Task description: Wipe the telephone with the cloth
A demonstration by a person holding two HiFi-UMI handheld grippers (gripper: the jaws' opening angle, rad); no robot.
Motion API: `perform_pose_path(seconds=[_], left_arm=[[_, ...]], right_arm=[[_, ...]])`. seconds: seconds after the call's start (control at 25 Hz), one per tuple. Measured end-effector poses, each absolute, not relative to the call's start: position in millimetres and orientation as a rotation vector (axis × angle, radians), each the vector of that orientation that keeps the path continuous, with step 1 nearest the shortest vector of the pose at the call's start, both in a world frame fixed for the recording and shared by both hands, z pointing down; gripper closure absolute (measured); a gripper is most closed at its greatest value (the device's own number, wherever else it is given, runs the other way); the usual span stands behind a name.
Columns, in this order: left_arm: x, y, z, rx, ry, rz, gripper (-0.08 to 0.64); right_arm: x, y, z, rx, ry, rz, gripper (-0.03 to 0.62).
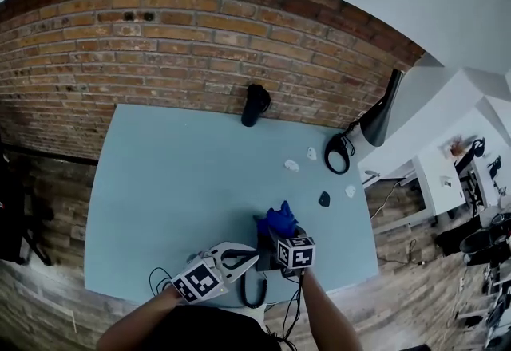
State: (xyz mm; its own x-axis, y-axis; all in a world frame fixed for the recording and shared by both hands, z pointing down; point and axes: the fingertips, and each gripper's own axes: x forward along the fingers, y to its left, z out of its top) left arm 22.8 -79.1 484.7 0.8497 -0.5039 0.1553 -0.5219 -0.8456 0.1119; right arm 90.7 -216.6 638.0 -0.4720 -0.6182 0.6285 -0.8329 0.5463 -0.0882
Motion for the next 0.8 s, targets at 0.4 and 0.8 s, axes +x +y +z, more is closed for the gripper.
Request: perform_pose_path(seconds=[0.4, 0.8], left_arm=[[35, -60, 492, 2.896, -0.716, 0.189, 0.56], [32, -59, 491, 2.893, -0.722, 0.188, 0.56]], right_arm=[[97, -179, 657, 1.166, -2.238, 0.527, 0.37], [106, -156, 667, 1.195, -2.237, 0.582, 0.37]])
